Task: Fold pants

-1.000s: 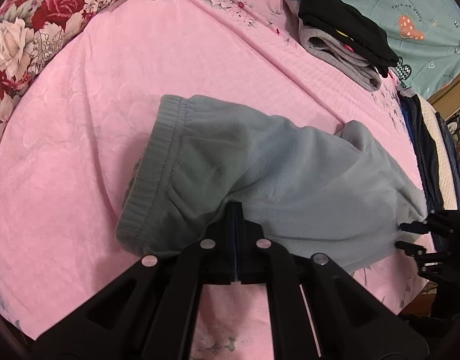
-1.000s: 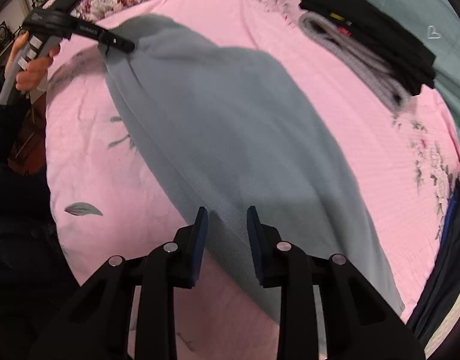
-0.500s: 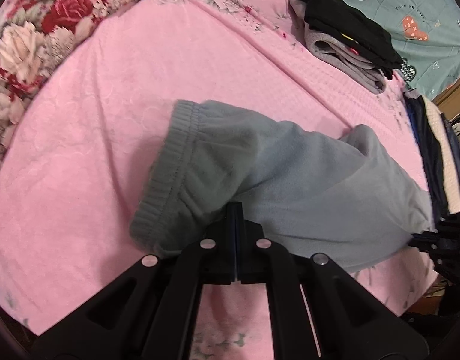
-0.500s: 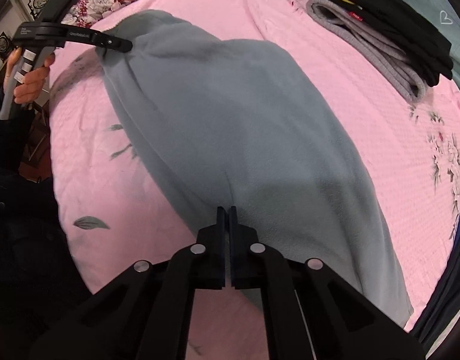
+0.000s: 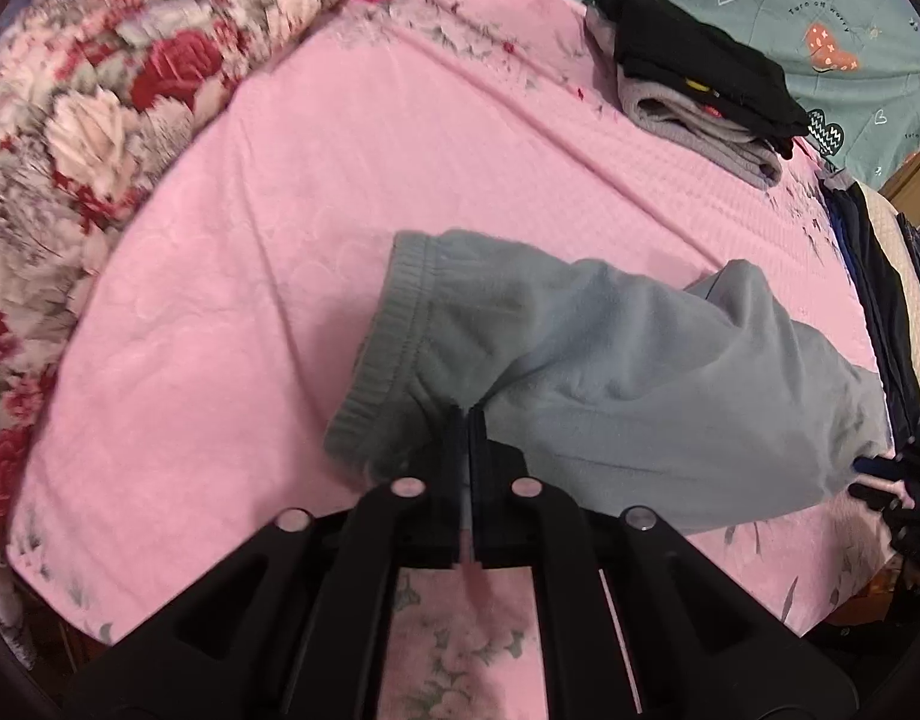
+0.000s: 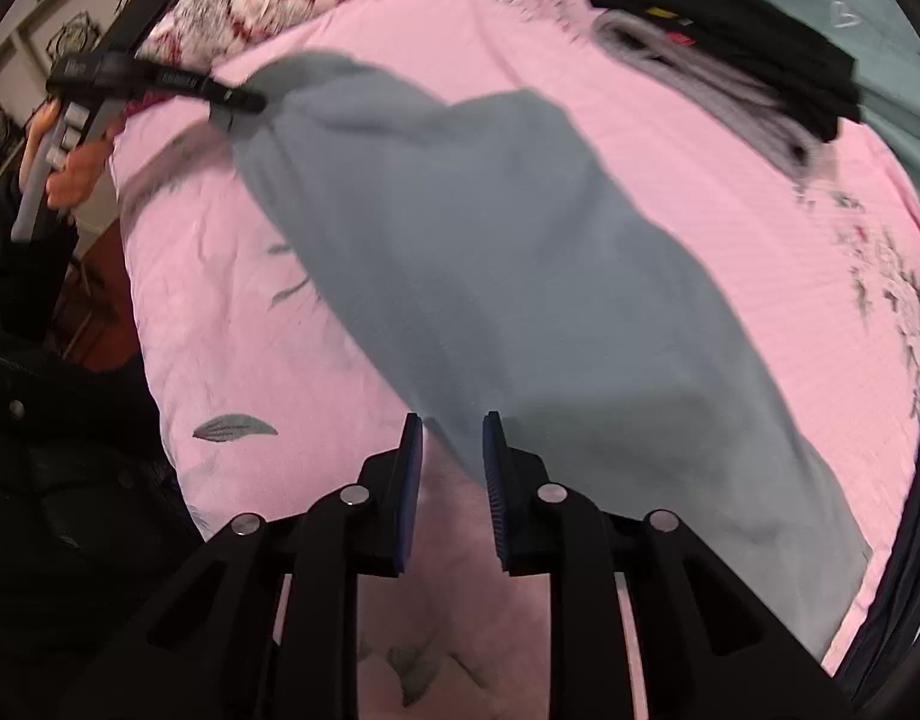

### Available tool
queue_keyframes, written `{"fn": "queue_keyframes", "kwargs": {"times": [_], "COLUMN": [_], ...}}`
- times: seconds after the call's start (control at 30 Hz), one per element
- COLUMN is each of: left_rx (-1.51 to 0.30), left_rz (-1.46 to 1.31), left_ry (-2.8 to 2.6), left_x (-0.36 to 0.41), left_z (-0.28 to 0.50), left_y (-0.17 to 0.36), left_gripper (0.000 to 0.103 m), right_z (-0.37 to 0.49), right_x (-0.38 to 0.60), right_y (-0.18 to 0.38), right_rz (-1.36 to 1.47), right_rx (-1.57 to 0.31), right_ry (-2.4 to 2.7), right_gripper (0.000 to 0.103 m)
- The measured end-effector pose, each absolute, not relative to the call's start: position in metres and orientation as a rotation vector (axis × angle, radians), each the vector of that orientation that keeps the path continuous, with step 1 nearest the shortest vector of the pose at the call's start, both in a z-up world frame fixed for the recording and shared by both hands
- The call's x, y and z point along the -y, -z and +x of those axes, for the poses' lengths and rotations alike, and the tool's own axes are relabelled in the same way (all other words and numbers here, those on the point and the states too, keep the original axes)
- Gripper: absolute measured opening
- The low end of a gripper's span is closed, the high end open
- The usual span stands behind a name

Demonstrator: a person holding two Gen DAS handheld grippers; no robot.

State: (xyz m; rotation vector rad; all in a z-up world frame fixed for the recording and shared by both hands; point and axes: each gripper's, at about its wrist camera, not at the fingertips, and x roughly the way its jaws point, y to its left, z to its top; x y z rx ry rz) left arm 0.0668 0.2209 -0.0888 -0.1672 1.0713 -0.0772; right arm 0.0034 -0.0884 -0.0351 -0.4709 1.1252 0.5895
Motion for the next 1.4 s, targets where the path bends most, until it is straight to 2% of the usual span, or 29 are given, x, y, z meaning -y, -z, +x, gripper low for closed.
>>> {"fn": "queue_keyframes", "kwargs": {"times": [0.13, 0.23, 0.37, 0.47, 0.53, 0.67, 0.8, 0.83, 0.9, 0.93, 1.23, 1.4], "left_rx": [-1.029, -1.024, -1.082, -1.139, -1.116, -1.077, -1.046, -1.041, -1.025, -1.014, -0.968, -0.982], "left_rz": [-0.189, -0.149, -0.125, -0.089, -0.074, -0.108, -0.167, -0.175, -0.164, -0.157, -0.145, -0.204], "left_ry": [0.165, 0.235, 0.342, 0.364, 0.35, 0.364, 0.375, 0.373, 0.364, 0.358, 0.372, 0.416], "left_x": [-0.2, -0.164, -0.116, -0.093, -0.089, -0.096, -0.103, -0.103, -0.101, -0.1, -0.101, -0.11], "left_z": [0.06, 0.064, 0.076, 0.078, 0.071, 0.063, 0.062, 0.062, 0.06, 0.058, 0.053, 0.057], "left_y": [0.069, 0.068, 0.091, 0.112, 0.117, 0.121, 0.124, 0.125, 0.124, 0.124, 0.126, 0.128], "left_gripper": [0.004, 0.004, 0.004, 0.004, 0.008, 0.008, 0.008, 0.008, 0.008, 0.008, 0.008, 0.008], "right_z": [0.013, 0.019, 0.014, 0.01, 0.003, -0.007, 0.01, 0.018, 0.038, 0.05, 0.188, 0.197], "right_x": [0.134, 0.174, 0.232, 0.242, 0.241, 0.23, 0.214, 0.204, 0.176, 0.161, -0.001, -0.012], "right_y": [0.014, 0.017, 0.022, 0.033, 0.041, 0.038, 0.007, -0.001, -0.011, -0.013, 0.015, 0.042], "right_rz": [-0.354, -0.271, -0.117, -0.07, -0.067, -0.131, -0.119, -0.102, -0.076, -0.078, -0.237, -0.317], "right_rx": [-1.093, -1.125, -1.155, -1.184, -1.221, -1.289, -1.201, -1.169, -1.125, -1.113, -1.217, -1.264], "right_ry": [-0.446, -0.308, -0.166, -0.151, -0.147, -0.147, -0.161, -0.192, -0.261, -0.303, -0.529, -0.511], "right_gripper": [0.021, 0.015, 0.013, 0.013, 0.013, 0.014, 0.014, 0.016, 0.033, 0.034, 0.034, 0.034]}}
